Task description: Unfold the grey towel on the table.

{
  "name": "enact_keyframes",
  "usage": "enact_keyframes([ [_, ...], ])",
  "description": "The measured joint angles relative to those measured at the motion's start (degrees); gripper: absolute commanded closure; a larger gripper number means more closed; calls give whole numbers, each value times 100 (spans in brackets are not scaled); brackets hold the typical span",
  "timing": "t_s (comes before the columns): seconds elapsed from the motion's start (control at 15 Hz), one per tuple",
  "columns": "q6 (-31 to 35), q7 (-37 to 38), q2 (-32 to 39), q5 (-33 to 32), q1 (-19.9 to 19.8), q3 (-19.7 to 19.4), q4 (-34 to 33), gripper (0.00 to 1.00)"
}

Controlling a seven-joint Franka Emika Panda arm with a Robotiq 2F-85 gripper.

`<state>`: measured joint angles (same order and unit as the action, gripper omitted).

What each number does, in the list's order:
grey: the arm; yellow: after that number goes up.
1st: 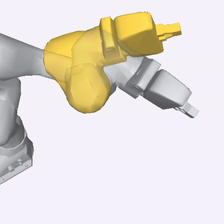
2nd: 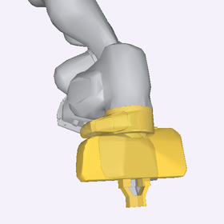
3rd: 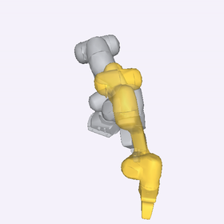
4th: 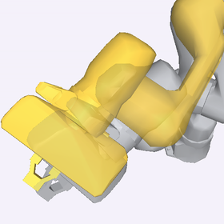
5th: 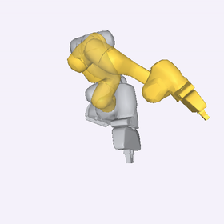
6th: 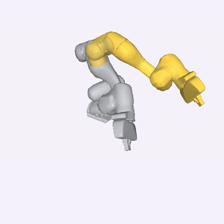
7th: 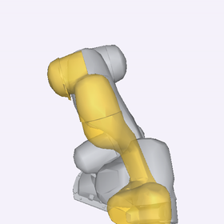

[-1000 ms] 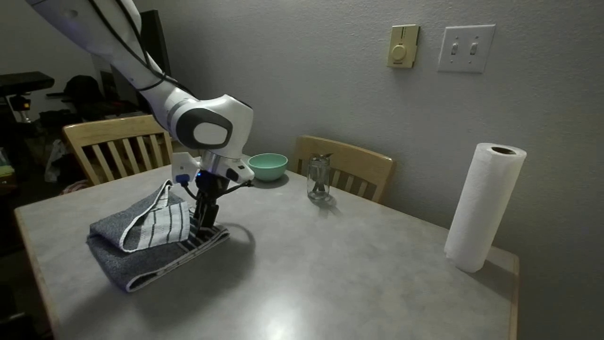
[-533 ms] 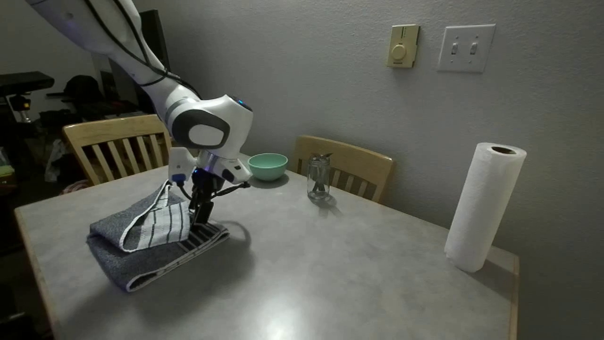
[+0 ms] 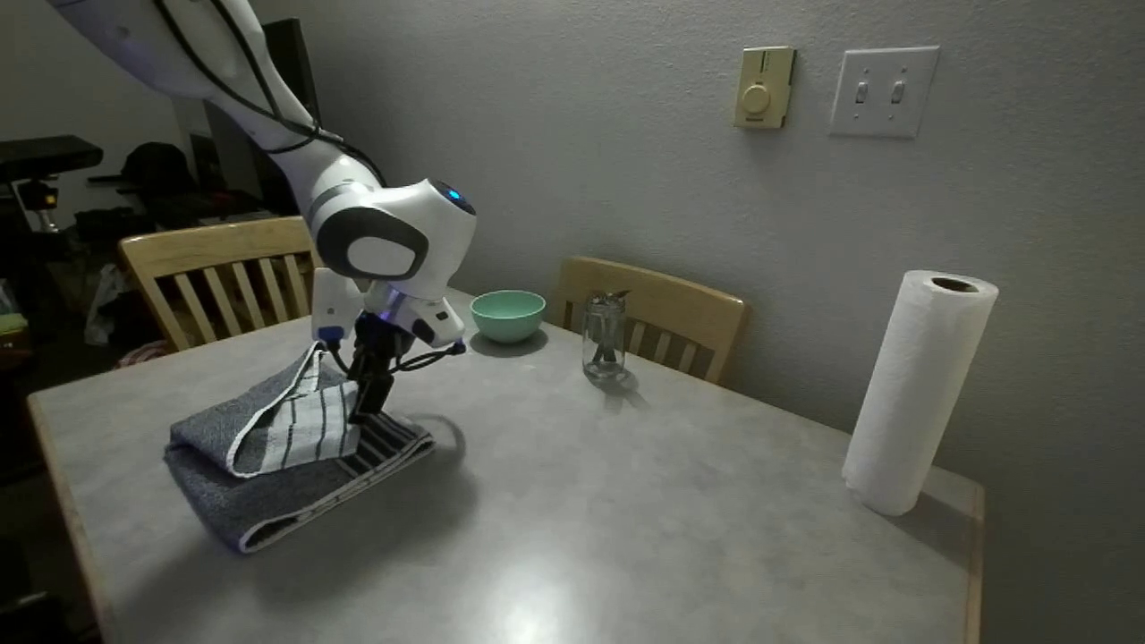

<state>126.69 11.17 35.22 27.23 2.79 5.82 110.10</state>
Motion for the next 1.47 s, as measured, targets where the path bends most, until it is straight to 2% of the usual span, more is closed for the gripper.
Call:
enact_keyframes([
  [0.6,-210,-683,-19,66,-82,118,152,0],
  [1.0,-352,-789,-75,15,-269,-65,476,0],
  [1.47,-570,-777,-199,-239,-300,-263,559,0],
])
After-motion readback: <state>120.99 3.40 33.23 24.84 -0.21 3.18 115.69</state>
